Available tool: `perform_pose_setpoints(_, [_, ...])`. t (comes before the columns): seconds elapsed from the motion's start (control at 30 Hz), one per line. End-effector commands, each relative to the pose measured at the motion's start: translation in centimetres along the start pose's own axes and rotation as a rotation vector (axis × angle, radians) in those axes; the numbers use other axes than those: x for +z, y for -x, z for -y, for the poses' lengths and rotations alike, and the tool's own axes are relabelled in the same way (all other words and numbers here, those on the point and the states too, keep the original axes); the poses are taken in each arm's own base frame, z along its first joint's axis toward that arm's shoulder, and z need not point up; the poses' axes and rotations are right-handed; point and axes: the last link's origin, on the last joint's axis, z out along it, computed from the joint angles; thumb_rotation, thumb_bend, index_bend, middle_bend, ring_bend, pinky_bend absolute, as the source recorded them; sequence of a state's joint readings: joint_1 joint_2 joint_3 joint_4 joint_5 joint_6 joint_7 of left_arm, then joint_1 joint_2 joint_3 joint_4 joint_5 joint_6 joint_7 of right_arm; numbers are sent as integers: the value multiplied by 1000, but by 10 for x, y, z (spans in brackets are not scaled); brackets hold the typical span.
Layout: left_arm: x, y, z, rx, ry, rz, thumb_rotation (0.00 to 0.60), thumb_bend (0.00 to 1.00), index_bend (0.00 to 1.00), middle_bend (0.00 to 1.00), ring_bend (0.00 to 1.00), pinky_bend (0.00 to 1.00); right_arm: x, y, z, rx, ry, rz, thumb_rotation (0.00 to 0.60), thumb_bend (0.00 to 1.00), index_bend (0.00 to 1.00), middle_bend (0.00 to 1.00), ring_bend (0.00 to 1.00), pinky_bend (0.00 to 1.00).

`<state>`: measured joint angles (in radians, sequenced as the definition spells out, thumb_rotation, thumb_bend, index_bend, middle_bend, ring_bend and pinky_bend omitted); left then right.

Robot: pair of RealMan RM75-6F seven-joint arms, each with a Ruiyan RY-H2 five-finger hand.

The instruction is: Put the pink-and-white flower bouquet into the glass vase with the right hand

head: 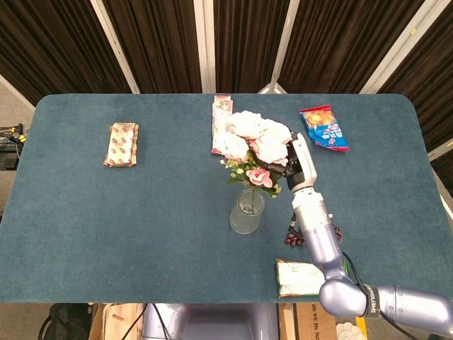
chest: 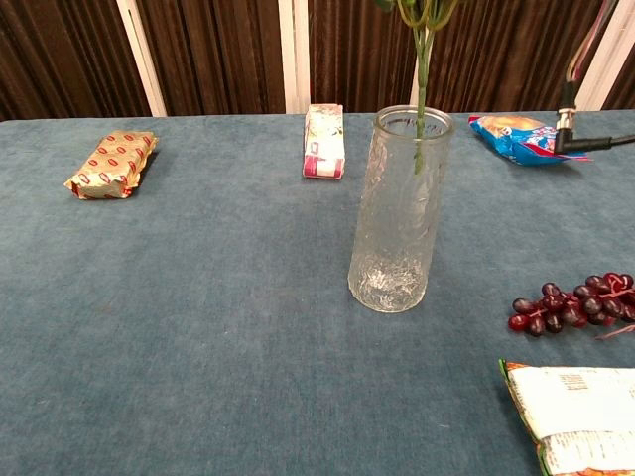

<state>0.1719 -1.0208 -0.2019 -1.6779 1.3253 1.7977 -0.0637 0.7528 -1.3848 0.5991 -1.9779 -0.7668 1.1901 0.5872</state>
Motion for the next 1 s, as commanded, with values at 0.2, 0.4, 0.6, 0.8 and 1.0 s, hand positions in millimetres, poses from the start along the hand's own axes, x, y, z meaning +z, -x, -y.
perform_pose_setpoints(0.2, [0,1,-1,7,-1,0,600,189,151,0,0,23,-10,-2,-22,7,19,30,600,341,481,458,569,229])
perform_pose_setpoints(0.4, [-1,1,-2,10,2,-2,600,189,151,0,0,23,-13,-1,-39,17,15,43,600,341,486,458,545,229])
perform_pose_setpoints(0.6, [-1,0,-1,9,-3,-6,600,189,151,0,0,23,-12,-3,-50,33,-13,42,600,341,489,458,544,229])
perform_pose_setpoints(0.8, [-1,1,-2,12,0,-5,600,189,152,0,0,23,-12,-1,-61,36,-7,45,600,341,490,458,544,229])
perform_pose_setpoints(1.0, [-1,1,-2,13,-5,-7,600,188,152,0,0,23,-14,0,-72,27,23,64,600,342,489,455,480,154])
